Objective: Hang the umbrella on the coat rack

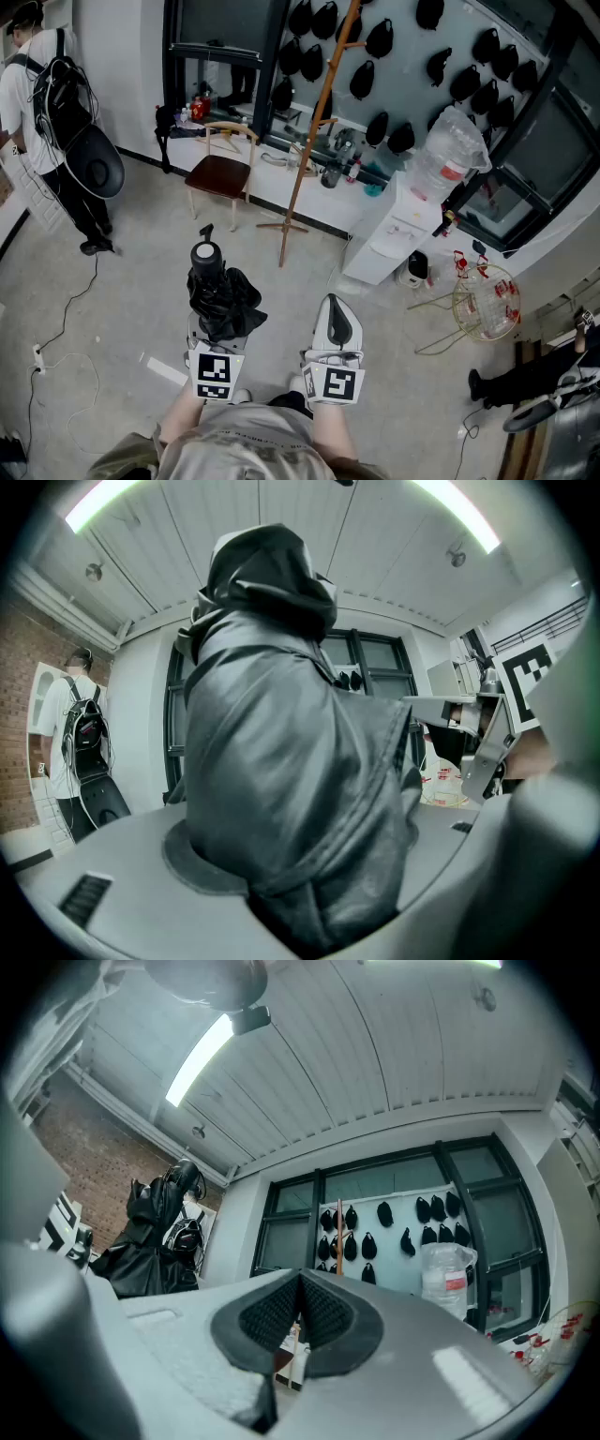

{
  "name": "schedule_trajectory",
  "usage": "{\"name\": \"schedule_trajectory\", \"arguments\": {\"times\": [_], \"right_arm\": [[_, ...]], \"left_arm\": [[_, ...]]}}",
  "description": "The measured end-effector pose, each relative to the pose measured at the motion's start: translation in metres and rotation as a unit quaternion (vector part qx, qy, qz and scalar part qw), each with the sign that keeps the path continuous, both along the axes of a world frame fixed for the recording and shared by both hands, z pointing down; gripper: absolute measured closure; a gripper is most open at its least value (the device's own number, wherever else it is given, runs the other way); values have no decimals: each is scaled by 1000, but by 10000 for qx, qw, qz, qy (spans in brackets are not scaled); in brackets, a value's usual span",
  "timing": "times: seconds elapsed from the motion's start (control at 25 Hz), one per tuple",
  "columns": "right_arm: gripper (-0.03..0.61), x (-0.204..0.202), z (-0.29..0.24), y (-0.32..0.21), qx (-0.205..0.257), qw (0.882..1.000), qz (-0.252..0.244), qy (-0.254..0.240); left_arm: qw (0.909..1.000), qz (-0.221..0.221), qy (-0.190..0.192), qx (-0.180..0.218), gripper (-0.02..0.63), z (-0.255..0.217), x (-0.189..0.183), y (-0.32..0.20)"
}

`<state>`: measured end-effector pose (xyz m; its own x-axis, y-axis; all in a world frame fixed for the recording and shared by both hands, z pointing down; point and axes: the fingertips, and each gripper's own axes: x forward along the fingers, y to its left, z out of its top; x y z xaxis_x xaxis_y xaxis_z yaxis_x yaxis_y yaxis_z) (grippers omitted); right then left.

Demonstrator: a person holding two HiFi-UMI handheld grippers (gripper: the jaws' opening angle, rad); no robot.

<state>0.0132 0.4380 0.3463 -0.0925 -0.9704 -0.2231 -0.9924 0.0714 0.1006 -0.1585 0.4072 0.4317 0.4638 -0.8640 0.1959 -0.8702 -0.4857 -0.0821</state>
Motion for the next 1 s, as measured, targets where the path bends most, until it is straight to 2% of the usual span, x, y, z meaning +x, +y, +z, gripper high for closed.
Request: {"name": "schedule_trajectory", "arguments": {"times": [0.6,0.72,0.8,0.88,0.96,1.0], "right_arm": [[580,-23,4,-6,-43,10000,29,-27],[580,-24,5,-9,-69,9998,-2,-205],[578,-20,6,-13,-92,9985,-136,-519],[522,-18,8,-21,-155,9957,-386,-828],[307,-17,9,-30,-211,9931,-623,-973],[259,-17,9,-35,-228,9926,-684,-974]], "left_arm": [[9999,122,-5,-28,305,1,-22,-7],[9999,139,-11,-34,305,0,-26,-11],[9999,139,-20,-49,305,-2,-27,-16],[9999,136,-37,-48,305,-3,-27,-21],[9999,121,-39,-34,305,-4,-27,-27],[9999,106,-36,-33,305,-4,-27,-31]]}}
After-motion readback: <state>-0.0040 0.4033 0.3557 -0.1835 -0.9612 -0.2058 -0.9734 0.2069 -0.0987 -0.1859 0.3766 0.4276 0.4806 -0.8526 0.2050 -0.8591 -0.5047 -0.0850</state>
